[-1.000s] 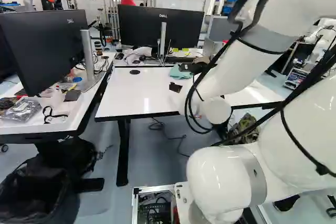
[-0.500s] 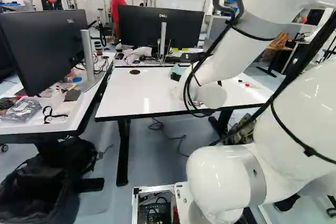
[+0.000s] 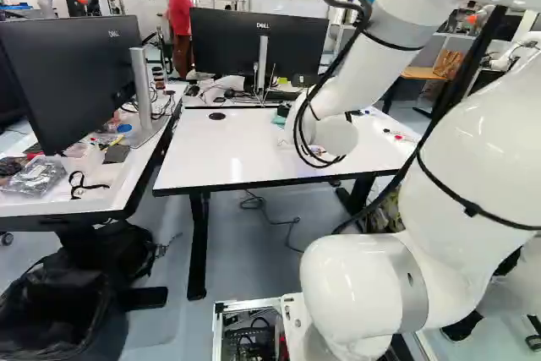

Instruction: Clean the table with the green towel

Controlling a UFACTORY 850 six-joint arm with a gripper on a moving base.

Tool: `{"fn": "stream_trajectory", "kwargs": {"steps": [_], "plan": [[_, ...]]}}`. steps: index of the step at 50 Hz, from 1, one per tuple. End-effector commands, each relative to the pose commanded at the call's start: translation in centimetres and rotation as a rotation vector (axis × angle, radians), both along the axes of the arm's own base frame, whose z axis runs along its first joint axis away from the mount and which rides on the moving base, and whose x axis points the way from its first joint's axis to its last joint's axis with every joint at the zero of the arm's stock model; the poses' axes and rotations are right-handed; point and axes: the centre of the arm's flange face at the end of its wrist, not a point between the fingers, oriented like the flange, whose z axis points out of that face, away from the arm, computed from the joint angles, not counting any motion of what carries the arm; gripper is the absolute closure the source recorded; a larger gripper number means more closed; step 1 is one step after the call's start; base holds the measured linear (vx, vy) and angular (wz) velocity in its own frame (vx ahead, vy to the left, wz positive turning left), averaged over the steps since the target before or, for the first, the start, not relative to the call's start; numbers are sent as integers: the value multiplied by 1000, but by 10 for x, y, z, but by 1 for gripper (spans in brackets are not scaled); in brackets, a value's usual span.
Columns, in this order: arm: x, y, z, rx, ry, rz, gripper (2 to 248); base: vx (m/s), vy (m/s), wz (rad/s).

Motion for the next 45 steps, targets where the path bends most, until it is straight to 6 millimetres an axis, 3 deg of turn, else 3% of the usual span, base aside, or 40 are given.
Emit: {"fn": "stream_trajectory", "kwargs": {"steps": [45], "plan": [[94, -23, -2, -1, -10, -34, 3, 0, 0, 0]]}}
